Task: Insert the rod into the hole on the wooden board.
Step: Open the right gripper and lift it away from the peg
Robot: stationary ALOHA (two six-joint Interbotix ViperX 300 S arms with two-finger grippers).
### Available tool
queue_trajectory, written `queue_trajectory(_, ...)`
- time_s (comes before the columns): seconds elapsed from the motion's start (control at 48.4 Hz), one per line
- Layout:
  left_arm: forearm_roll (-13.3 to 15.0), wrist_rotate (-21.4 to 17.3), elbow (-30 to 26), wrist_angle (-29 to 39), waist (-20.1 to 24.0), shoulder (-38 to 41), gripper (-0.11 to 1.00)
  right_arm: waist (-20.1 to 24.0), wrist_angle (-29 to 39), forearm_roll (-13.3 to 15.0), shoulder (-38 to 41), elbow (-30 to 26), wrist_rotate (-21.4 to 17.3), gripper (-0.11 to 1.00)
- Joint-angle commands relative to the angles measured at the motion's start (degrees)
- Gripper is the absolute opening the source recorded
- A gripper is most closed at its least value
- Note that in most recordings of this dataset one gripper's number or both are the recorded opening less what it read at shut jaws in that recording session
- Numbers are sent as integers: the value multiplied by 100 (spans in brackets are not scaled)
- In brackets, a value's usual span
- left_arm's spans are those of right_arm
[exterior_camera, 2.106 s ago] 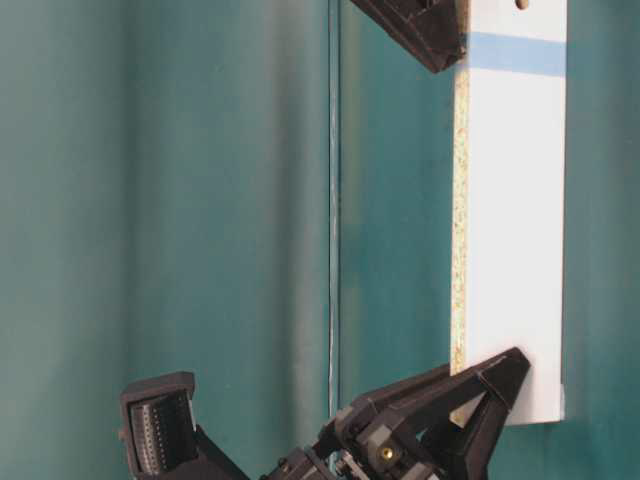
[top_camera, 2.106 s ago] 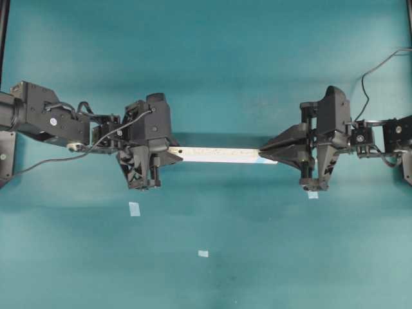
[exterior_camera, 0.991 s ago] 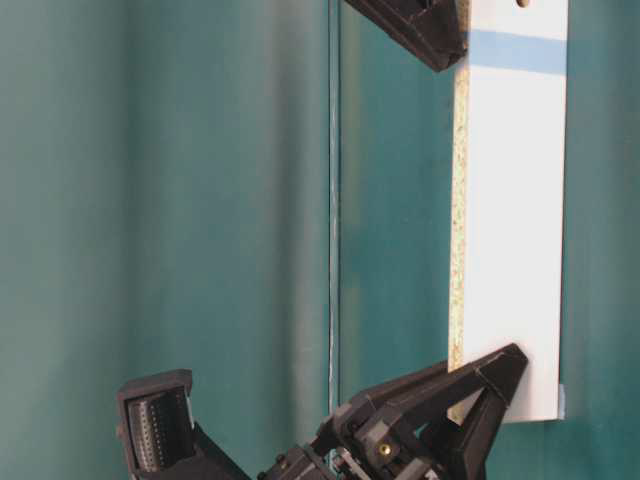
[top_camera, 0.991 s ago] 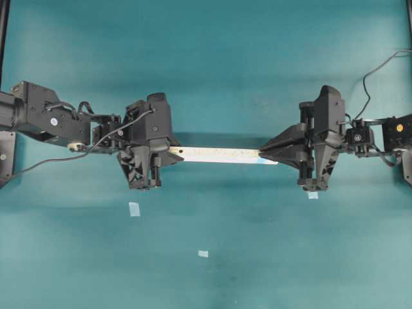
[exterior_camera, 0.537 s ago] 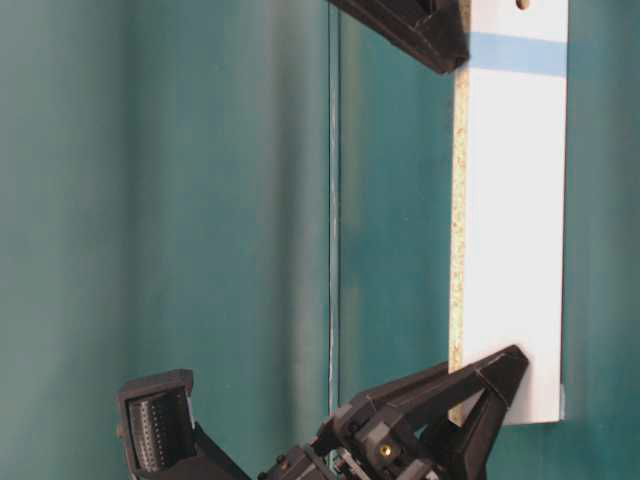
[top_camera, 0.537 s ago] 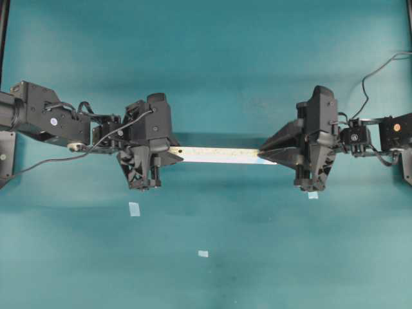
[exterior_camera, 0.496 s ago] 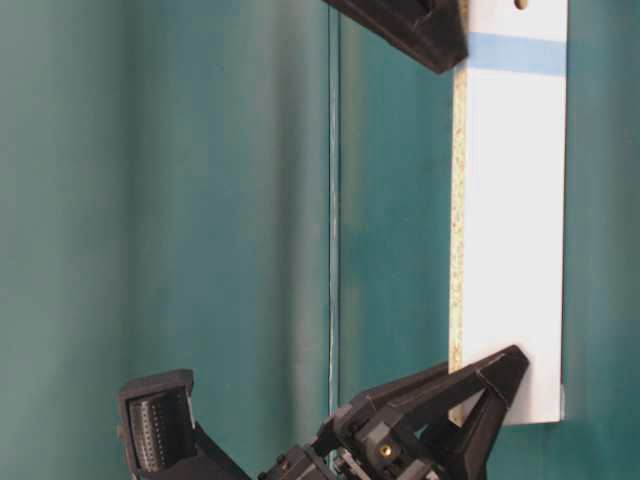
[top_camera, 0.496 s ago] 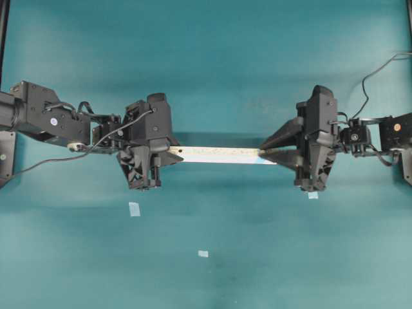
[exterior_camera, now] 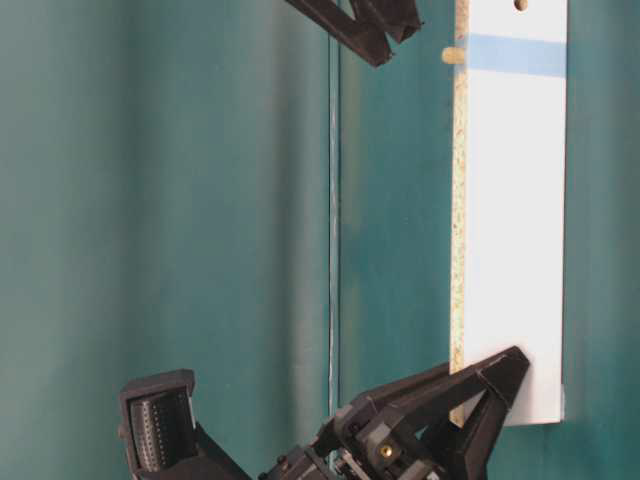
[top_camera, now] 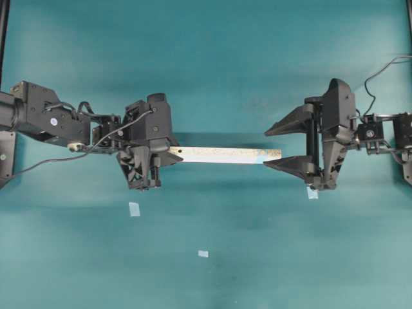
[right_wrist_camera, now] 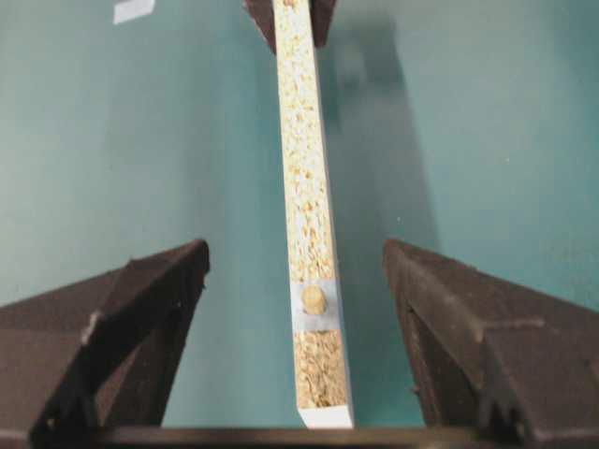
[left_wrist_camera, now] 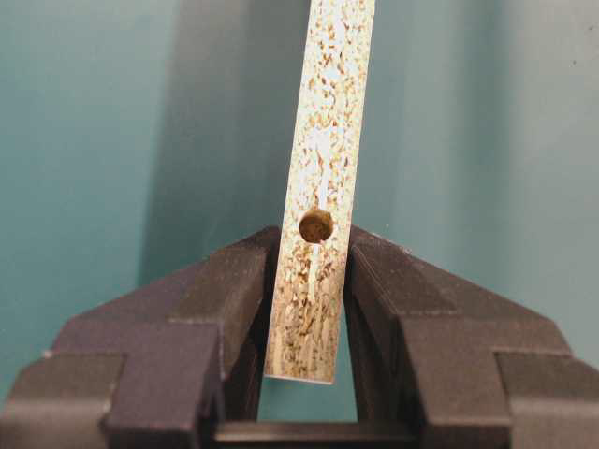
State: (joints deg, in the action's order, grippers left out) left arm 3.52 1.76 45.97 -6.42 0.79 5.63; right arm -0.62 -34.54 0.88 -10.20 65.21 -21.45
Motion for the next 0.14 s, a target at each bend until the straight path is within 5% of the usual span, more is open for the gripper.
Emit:
queue_trajectory(0.0, -9, 9, -97, -18, 9, -123, 36, 9, -26, 9, -97, -35, 0, 86)
queue_trajectory(0.062, -9, 26, -114, -18, 9, -132, 40, 0, -26, 9, -97, -35, 0, 86)
queue_trajectory(0.124, -9, 35, -132, -9, 9, -149, 56, -9, -26, 0, -97, -35, 0, 86)
